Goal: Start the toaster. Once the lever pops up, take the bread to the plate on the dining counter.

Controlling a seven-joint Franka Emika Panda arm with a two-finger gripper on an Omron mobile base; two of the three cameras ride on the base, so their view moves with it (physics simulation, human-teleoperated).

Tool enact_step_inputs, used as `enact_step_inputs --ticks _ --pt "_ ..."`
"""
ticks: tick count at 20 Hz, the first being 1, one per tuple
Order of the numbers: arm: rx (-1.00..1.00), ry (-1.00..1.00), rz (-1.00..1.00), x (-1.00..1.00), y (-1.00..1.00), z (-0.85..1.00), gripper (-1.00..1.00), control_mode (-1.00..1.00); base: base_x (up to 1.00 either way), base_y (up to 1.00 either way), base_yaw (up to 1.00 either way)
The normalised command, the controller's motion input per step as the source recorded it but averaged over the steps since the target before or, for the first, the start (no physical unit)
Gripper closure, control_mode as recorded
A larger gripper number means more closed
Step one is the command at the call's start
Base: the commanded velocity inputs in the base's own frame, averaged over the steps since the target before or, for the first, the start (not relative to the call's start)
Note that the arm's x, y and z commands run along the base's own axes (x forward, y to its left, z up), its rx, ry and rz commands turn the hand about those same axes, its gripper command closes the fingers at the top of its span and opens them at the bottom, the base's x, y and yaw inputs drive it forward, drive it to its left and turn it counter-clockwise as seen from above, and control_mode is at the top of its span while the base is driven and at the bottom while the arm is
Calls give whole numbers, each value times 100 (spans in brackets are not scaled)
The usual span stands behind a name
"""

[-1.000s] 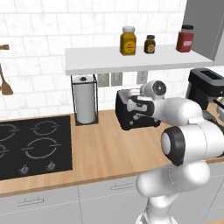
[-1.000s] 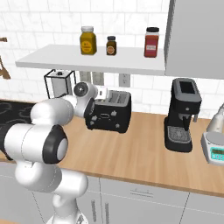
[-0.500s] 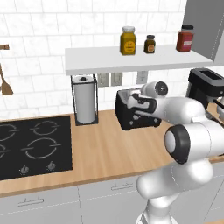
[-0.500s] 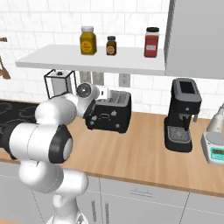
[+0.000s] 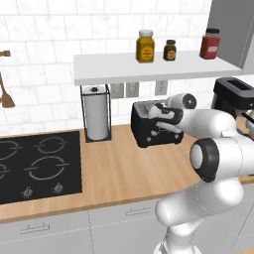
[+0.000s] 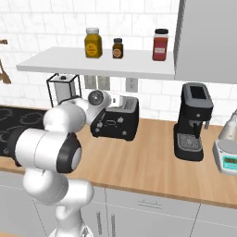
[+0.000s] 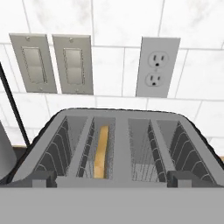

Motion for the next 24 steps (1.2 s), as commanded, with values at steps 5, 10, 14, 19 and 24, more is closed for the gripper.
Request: enact_step_inputs --ticks 5,10,14,19,24 --pt "0 0 -1 11 1 0 -100 -100 0 0 0" --pt "0 0 -6 20 18 0 -100 -100 0 0 0" --pt "0 0 -6 9 16 -3 -100 -100 0 0 0" --pt "0 0 -4 0 16 0 -100 -100 0 0 0" --pt "0 0 0 0 4 -1 -100 -100 0 0 0"
